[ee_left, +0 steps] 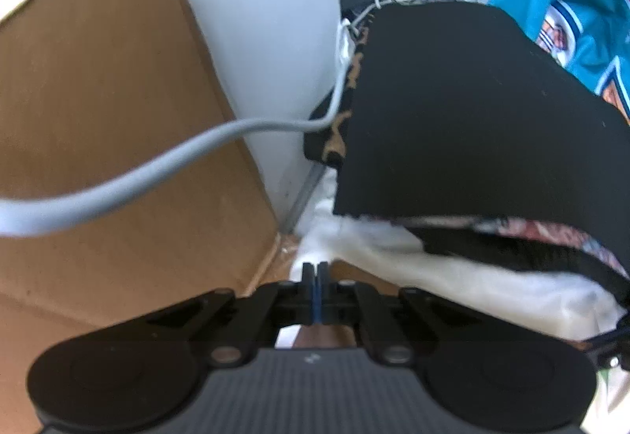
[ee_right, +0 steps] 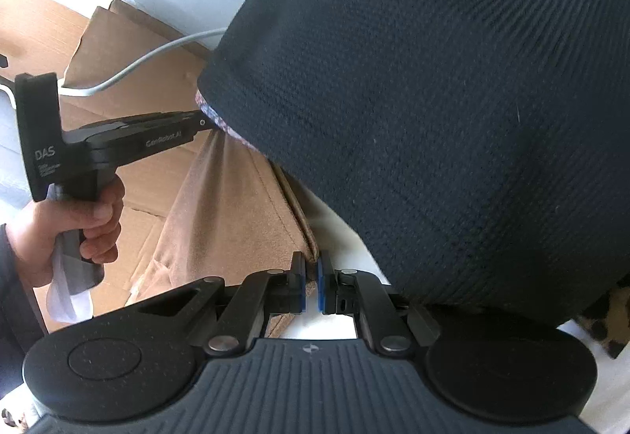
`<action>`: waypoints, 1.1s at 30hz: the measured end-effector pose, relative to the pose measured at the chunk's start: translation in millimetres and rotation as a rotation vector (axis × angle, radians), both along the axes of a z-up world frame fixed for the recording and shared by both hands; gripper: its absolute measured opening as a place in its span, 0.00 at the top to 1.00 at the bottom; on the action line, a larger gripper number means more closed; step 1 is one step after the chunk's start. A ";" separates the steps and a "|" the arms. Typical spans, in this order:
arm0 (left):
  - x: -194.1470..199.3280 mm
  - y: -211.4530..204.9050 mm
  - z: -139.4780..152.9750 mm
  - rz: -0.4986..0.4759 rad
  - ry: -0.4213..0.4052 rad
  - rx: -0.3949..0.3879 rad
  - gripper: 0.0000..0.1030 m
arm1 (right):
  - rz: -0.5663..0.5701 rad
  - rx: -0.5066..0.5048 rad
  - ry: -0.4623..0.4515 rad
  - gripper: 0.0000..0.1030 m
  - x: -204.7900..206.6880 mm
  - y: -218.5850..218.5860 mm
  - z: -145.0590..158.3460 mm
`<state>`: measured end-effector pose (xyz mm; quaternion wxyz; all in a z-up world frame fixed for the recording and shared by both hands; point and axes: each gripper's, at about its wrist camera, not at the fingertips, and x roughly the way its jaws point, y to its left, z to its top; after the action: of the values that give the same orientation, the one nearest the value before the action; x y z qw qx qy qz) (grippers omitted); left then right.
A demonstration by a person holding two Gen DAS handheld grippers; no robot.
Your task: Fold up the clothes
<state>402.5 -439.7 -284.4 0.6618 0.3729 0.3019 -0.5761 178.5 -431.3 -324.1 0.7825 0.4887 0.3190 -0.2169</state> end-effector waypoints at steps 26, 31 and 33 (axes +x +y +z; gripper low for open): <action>20.7 65.9 41.5 0.103 0.018 -0.042 0.74 | 0.006 -0.103 0.138 0.72 -6.5 -5.1 21.5; 42.5 137.9 62.3 0.231 -0.012 -0.031 0.74 | 0.006 -0.060 0.127 0.63 -10.5 -11.8 9.4; 52.8 156.9 67.8 0.280 -0.037 -0.016 0.74 | -0.001 -0.039 0.132 0.63 -7.8 -12.6 5.5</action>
<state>455.3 -282.8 -216.6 0.7442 0.3322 0.3342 -0.4734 170.7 -443.9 -318.6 0.7689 0.4583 0.3654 -0.2552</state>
